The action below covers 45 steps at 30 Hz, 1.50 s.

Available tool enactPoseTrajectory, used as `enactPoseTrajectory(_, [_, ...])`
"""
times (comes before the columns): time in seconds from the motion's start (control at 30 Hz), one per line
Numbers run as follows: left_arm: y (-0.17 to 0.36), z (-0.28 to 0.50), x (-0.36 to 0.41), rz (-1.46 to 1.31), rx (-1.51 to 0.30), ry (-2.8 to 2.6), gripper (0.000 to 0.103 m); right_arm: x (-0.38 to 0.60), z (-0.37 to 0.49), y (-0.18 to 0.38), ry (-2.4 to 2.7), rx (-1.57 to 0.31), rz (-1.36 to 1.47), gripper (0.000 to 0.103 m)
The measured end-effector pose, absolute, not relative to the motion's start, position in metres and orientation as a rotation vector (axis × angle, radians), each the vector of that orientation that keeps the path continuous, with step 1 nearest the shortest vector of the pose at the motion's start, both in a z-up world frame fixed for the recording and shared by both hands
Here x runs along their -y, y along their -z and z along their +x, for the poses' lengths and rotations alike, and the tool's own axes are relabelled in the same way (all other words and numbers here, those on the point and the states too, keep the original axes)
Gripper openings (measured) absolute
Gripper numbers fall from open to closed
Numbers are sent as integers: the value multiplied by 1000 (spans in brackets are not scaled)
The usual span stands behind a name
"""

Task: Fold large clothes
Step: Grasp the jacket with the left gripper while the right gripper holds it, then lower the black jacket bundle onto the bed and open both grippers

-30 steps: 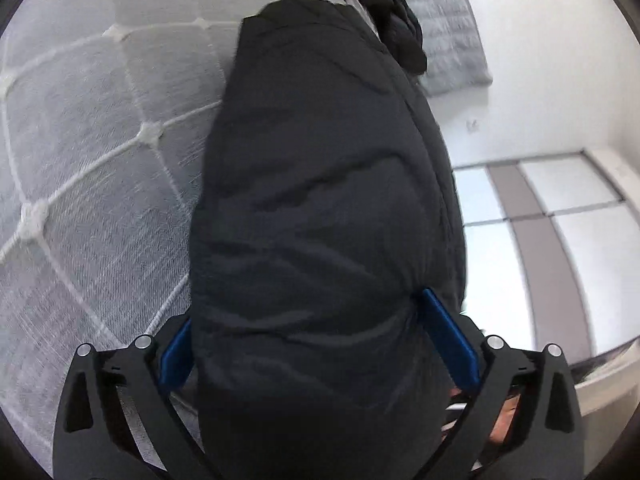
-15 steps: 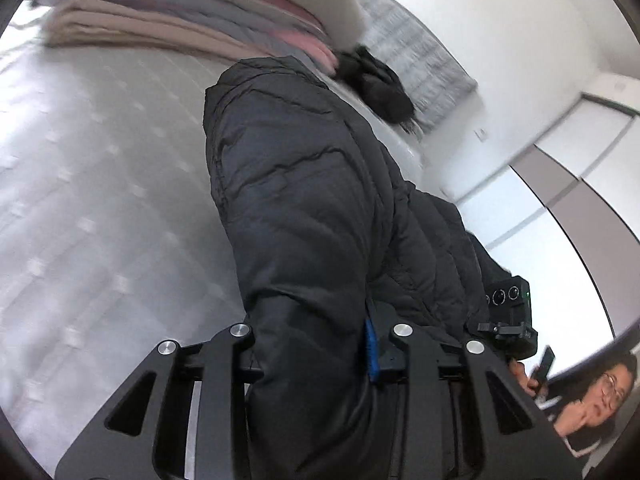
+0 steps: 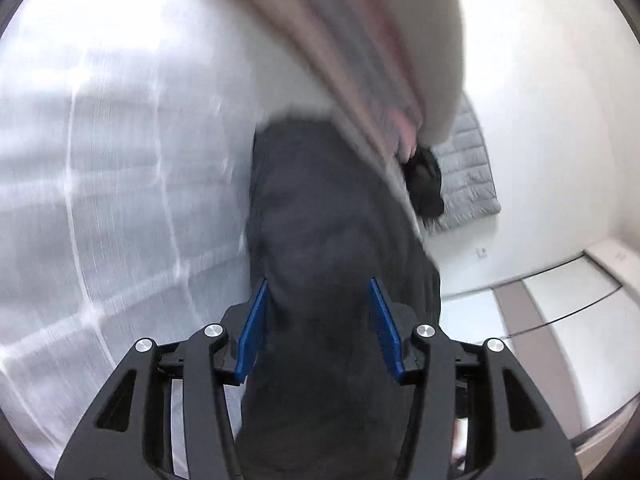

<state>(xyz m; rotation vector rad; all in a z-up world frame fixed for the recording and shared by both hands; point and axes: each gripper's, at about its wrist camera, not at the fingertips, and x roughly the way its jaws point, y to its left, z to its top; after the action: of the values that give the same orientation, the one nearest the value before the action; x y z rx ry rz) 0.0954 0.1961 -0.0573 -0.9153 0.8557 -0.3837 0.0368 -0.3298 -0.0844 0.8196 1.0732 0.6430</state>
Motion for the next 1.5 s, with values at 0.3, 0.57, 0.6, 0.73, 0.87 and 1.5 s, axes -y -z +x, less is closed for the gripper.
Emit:
enactPoseTrajectory(0.3, [51,113,-180,-900,-846,410,57,264,81,75,-705,-1169,714,84])
enactPoseTrajectory(0.57, [43,122,-161,-882,-860,440,63,292,71,26,-551,-1048,605,84])
enactPoseTrajectory(0.6, [42,124,-160,-891,-857,445,63,296,73,19,-549,-1020,617,84])
enactPoseTrajectory(0.73, [44,102,-184,-907,-844,452,64,283,92,10,-624,-1035,614,84])
enactPoseTrajectory(0.87, [48,96,-190,-935,-847,445,67,250,115,15,-668,-1084,579,38])
enactPoseTrajectory(1.5, [27,73,-176,-876,-753,497,69,340,22,8,-469,-737,765,47])
